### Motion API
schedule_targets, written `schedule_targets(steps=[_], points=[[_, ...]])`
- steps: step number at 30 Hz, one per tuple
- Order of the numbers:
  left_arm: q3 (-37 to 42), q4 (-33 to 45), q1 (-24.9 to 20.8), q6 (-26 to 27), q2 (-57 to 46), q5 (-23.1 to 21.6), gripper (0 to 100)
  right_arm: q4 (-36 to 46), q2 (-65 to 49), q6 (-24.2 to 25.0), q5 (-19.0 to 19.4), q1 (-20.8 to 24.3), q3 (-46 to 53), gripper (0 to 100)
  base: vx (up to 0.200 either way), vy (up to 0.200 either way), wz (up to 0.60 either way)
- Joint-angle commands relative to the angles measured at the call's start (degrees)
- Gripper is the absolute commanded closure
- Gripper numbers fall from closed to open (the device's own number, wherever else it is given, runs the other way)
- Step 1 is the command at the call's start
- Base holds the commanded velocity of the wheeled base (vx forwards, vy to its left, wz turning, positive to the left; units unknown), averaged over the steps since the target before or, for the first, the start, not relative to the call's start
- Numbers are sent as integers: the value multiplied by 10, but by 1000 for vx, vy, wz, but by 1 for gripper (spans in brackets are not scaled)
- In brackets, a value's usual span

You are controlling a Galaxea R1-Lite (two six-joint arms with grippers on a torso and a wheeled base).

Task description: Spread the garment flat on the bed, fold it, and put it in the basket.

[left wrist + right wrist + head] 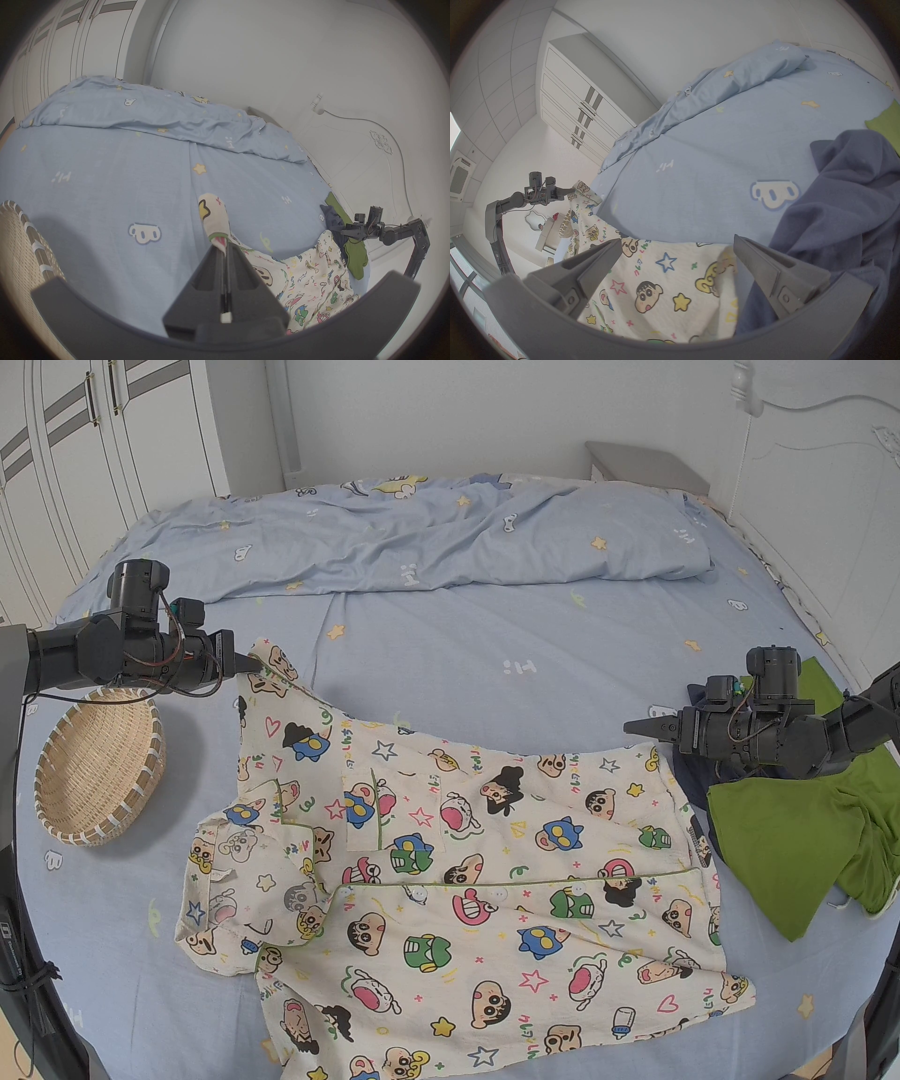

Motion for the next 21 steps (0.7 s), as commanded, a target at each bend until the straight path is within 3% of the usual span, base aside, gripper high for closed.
schedule_targets(steps=[1, 21], points=[[-8, 1, 6, 0, 15, 0, 100, 0, 8, -2, -5, -4, -3, 0, 0, 0, 0], [9, 0, -1, 1, 9, 0, 100, 0, 30, -38, -4, -7, 0, 0, 0, 0, 0]])
